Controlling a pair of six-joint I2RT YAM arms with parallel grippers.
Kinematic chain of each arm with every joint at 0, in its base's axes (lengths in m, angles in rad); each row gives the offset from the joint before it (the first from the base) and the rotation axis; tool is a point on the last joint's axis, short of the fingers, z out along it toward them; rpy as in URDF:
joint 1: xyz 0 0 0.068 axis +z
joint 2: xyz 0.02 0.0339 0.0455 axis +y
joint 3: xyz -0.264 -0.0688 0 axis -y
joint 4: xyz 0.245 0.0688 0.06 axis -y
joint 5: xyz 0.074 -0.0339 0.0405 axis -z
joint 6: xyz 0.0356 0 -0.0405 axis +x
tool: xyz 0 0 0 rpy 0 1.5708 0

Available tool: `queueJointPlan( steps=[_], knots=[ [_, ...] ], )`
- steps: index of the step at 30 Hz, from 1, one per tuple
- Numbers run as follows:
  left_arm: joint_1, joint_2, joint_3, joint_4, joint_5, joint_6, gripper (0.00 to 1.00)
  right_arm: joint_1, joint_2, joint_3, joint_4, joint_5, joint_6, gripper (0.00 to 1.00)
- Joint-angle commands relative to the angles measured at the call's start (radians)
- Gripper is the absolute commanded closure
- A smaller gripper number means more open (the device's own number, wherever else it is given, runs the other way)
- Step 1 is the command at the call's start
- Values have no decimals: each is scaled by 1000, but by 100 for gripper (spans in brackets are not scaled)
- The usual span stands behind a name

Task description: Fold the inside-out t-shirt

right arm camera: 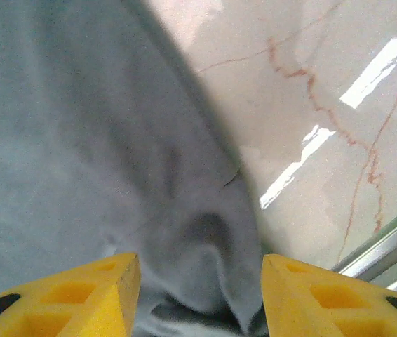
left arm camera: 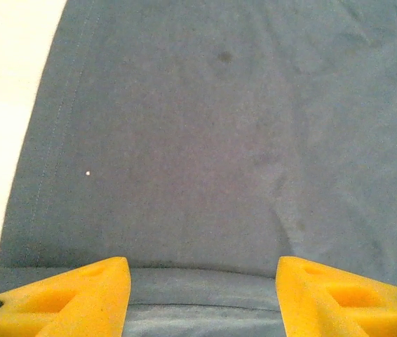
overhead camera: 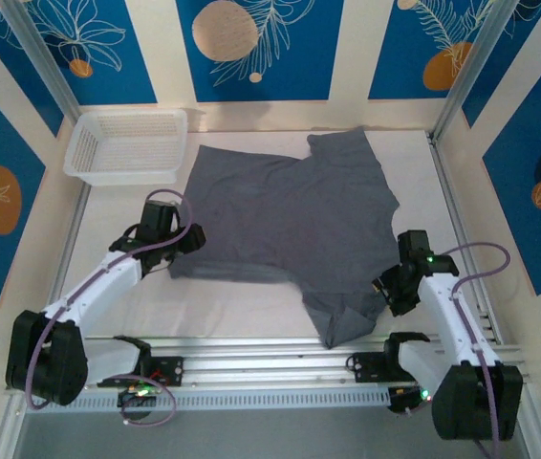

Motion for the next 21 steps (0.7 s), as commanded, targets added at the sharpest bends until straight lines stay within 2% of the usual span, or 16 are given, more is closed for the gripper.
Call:
queueJointPlan(
  steps=[1, 4, 7, 9, 12, 13, 16, 17, 19, 21],
  knots=[
    [-9, -37, 2, -7, -27, -4, 43, -6, 71, -64, 100, -13, 55, 50],
    [-9, -53, 4, -17, -36, 3, 43, 26, 134, -106, 140, 0, 88, 48],
    [-8, -67, 2, -24, -49, 8, 43, 76, 146, -116, 154, 76, 124, 46],
    [-8, -71, 0, -24, -48, 7, 43, 85, 145, -156, 211, 96, 137, 47],
    [-7, -75, -3, -24, -46, 2, 43, 76, 122, -180, 234, 99, 155, 57],
    [-8, -76, -3, -24, -46, 3, 43, 78, 99, -183, 229, 108, 160, 71],
    [-8, -74, -3, -31, -50, -2, 43, 80, 21, -206, 242, 127, 165, 95],
    [-8, -73, -1, -44, -59, -10, 43, 76, -4, -204, 227, 132, 162, 100],
    [-8, -71, 10, -121, -136, -66, 44, 74, -69, -174, 174, 152, 151, 100],
    [-5, -67, 30, -260, -276, -160, 48, 74, -139, -142, 144, 163, 125, 100]
  ],
)
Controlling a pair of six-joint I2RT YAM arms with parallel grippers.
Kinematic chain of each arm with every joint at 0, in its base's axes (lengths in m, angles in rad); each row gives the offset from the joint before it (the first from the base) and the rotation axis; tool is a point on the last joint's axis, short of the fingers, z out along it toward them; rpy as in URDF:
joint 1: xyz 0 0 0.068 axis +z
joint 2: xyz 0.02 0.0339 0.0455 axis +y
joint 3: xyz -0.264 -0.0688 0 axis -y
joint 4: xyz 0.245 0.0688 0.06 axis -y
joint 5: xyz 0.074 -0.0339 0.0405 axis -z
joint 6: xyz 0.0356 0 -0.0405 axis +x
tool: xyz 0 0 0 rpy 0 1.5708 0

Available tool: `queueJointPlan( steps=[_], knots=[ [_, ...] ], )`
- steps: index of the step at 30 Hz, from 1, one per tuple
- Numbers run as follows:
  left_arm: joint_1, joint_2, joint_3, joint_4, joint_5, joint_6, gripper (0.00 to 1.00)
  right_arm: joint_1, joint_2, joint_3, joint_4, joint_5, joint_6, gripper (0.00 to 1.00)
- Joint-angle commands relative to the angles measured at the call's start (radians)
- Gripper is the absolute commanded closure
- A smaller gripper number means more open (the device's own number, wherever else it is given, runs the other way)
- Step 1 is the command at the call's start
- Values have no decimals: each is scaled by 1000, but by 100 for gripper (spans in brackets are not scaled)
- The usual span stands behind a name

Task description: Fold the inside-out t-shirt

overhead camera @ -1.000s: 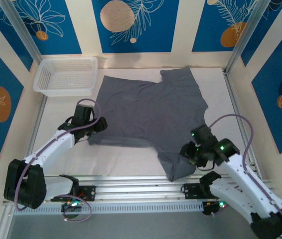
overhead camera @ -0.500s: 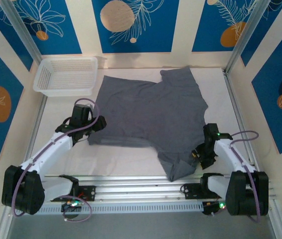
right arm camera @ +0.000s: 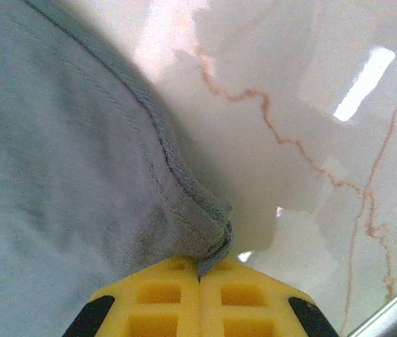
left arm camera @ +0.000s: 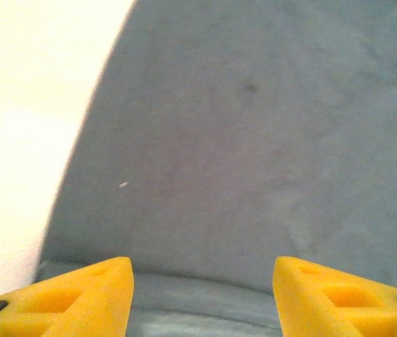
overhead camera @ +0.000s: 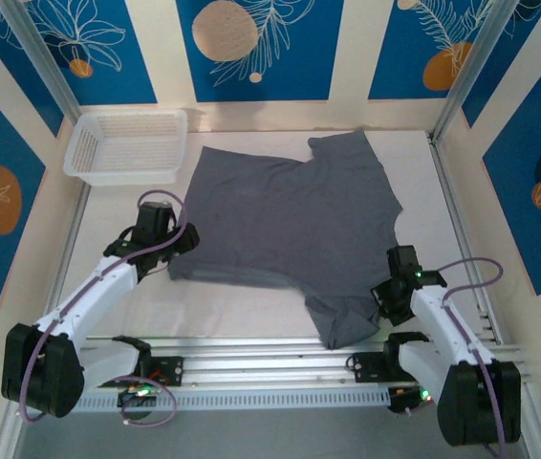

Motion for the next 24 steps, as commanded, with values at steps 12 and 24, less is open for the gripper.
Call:
queueJointPlan(
  steps=[12, 24],
  knots=[
    [91, 131, -5, -209, -102, -180, 61, 3, -113, 89, 64, 4, -143, 100],
    [133, 193, -49, -62, 18, -210, 56, 3, -135, 65, 64, -17, -134, 100]
  ],
)
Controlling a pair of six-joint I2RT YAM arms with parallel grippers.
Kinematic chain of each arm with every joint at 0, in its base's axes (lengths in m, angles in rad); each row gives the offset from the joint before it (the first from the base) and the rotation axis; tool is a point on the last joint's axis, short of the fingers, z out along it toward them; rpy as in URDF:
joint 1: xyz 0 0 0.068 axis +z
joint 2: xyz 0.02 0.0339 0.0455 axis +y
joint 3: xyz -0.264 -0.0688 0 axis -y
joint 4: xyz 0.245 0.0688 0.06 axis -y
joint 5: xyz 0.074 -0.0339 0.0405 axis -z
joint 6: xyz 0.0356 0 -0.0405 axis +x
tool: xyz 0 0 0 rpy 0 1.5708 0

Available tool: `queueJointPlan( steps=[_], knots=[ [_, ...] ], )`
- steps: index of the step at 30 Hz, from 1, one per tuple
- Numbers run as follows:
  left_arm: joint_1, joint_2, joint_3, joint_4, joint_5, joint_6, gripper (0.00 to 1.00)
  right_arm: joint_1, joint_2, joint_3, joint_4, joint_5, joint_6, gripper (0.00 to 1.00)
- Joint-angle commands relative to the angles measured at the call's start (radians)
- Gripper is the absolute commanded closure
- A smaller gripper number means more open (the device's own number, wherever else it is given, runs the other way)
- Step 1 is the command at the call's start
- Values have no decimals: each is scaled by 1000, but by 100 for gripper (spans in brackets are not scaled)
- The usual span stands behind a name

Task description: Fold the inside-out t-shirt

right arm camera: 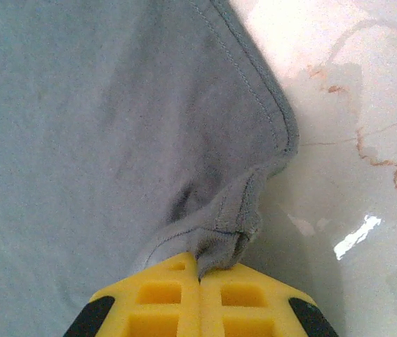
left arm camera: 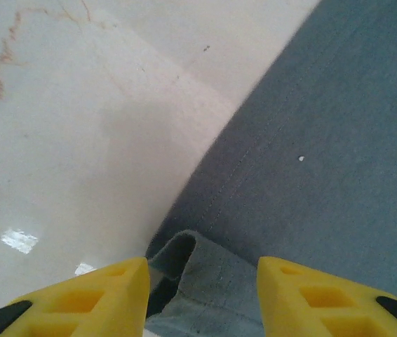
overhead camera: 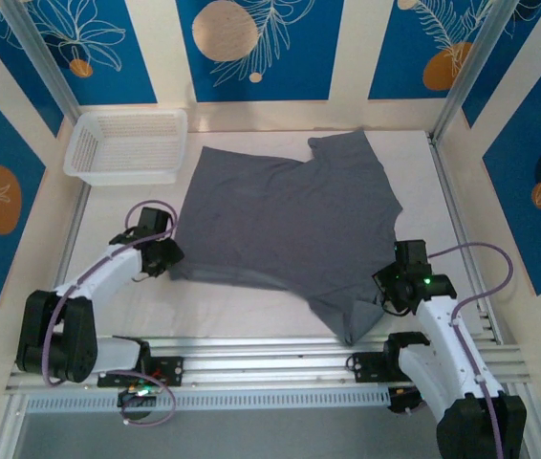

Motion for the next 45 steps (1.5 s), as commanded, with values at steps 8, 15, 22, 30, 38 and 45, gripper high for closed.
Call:
queueJointPlan(
  steps=[8, 15, 22, 30, 38, 45],
  knots=[
    [17, 6, -38, 48, 72, -31, 64, 5, -8, -1, -5, -18, -8, 100],
    [18, 7, -47, 63, 86, -32, 84, 4, -12, -1, -9, -18, 5, 100],
    [23, -33, -41, 1, 65, -32, 100, 0, -11, 37, -68, 57, -13, 100],
    [24, -358, -138, -136, -26, -77, 100, -95, -111, 24, -158, 79, -61, 100],
    [23, -465, -182, -27, 55, -86, 100, -110, -108, 105, -143, 76, -41, 100],
    [23, -292, 21, 45, -37, 27, 100, -115, 93, 234, 41, 76, -74, 100]
  ],
)
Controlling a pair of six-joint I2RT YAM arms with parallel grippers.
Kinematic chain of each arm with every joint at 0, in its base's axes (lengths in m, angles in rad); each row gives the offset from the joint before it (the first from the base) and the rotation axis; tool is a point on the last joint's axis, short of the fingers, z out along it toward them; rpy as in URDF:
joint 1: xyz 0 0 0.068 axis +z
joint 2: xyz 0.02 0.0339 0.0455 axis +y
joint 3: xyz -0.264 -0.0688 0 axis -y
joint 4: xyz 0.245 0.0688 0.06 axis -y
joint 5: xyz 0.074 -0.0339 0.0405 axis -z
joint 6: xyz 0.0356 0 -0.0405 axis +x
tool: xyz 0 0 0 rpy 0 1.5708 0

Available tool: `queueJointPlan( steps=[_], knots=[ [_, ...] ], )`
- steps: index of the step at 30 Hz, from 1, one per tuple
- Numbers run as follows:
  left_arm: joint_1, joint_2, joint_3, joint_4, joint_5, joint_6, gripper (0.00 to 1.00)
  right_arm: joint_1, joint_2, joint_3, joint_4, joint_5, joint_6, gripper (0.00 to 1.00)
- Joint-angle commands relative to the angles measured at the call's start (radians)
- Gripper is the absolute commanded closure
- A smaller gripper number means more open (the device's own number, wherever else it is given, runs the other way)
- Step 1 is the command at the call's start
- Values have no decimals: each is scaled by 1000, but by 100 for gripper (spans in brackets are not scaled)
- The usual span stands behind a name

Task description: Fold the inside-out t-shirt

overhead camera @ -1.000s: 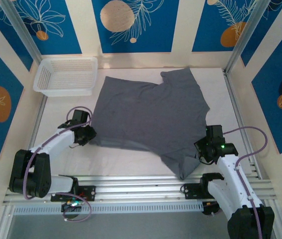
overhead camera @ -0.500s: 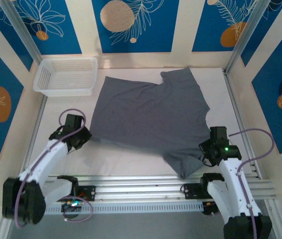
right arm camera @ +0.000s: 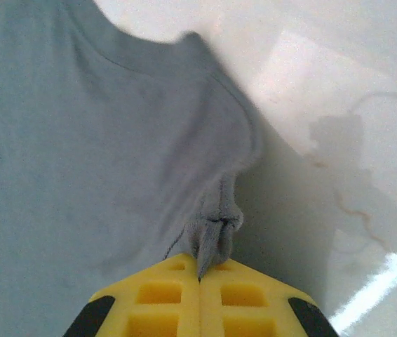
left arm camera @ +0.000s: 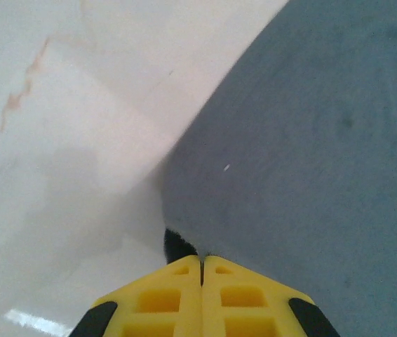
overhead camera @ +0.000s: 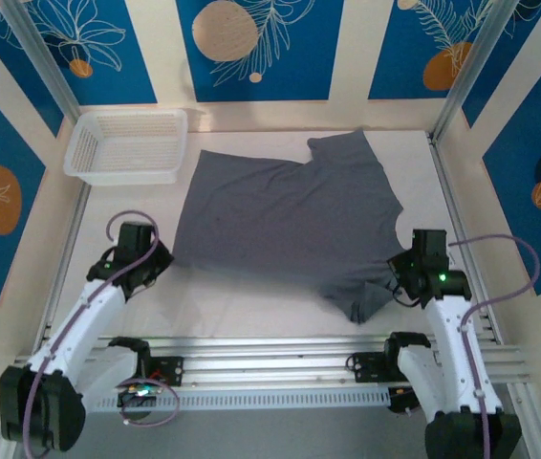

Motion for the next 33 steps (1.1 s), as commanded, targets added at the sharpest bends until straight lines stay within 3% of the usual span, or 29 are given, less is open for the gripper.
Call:
queueJointPlan(
  steps=[1, 11, 18, 21, 24, 27, 30, 33],
  knots=[
    [12, 101, 128, 79, -64, 96, 100, -9, 121, 74, 104, 20, -31, 100],
    [12, 397, 294, 172, -8, 217, 100, -58, 369, 164, 262, -29, -74, 100],
    [12, 564, 355, 136, -48, 219, 100, -64, 530, 204, 314, -32, -97, 99],
    [12, 630, 377, 121, -66, 202, 100, -66, 609, 215, 339, -42, -109, 91],
    [12, 668, 366, 116, -96, 161, 99, -64, 673, 262, 320, -91, -149, 66],
    [12, 674, 362, 100, -122, 138, 83, -86, 672, 305, 224, -73, -117, 50],
    [12, 629, 352, 111, -125, 149, 69, -142, 616, 284, 183, -117, -80, 48],
    [9, 549, 348, 121, -62, 189, 60, -136, 523, 212, 176, -105, -93, 48]
  ],
)
